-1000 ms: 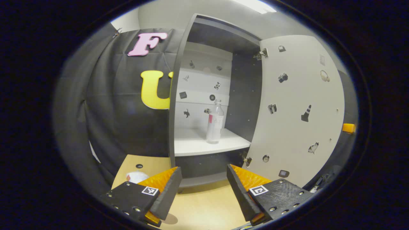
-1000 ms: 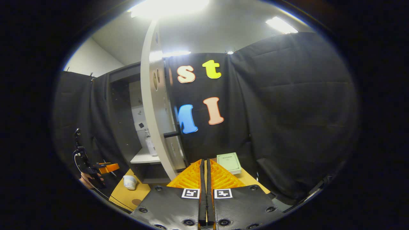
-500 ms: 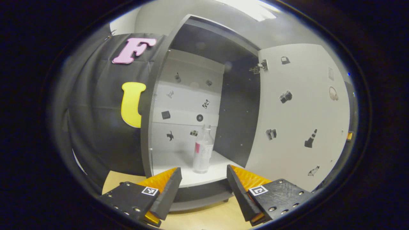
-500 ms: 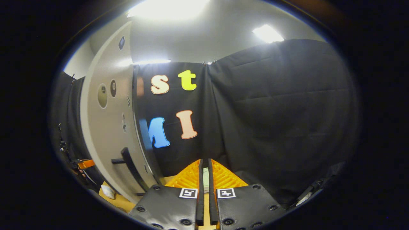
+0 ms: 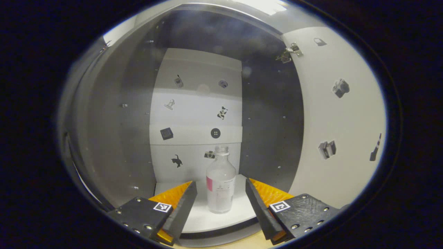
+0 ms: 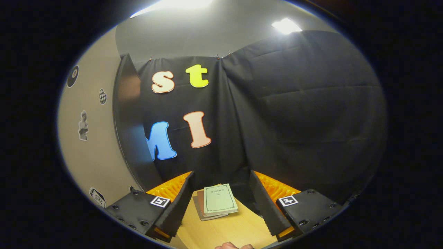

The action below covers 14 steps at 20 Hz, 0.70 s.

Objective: Open the cabinet door with the right hand, grasp the bottle in the cabinet with the left hand and place it on the coaster, then close the cabinet door with the right hand.

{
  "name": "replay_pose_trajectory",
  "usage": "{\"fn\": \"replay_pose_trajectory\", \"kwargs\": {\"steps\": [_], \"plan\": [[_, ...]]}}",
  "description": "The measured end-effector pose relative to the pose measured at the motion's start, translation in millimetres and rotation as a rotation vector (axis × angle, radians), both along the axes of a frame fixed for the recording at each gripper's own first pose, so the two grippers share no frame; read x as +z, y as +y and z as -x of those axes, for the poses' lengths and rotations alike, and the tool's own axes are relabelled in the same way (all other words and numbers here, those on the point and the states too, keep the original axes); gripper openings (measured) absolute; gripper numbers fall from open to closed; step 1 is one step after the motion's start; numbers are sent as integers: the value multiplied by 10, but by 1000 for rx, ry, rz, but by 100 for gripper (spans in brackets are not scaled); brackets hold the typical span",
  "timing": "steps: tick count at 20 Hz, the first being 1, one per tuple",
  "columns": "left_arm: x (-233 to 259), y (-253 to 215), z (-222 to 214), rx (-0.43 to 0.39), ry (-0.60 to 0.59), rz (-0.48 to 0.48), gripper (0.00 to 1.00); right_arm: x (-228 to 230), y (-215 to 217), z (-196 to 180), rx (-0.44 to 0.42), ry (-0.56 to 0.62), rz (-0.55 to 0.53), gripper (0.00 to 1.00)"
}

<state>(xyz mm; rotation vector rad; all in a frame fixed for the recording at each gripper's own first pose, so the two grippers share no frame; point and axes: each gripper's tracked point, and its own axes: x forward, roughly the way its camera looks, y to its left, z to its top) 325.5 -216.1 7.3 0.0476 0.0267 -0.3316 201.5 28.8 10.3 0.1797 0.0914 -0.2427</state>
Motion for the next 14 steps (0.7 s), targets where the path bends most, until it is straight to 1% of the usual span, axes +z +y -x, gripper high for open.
{"fn": "replay_pose_trajectory", "kwargs": {"steps": [1,2,3,6,7,11,14], "plan": [[-17,-17,-102,11,-3,2,87,-13,-56,-44,-6,4,5,98],[-40,-54,-215,15,0,8,85,-42,-114,-66,-11,12,14,92],[-57,-87,-274,8,3,9,87,-84,-155,-88,-11,26,16,98],[-13,-165,-480,3,-28,-7,87,-213,-212,-116,-5,68,20,98],[-25,-191,-532,6,-32,-18,88,-235,-238,-123,-9,73,23,98],[-241,-243,-709,13,19,-9,86,-326,-281,-234,9,92,11,98],[-353,-246,-789,18,52,30,87,-338,-341,-305,18,94,3,98]]}}
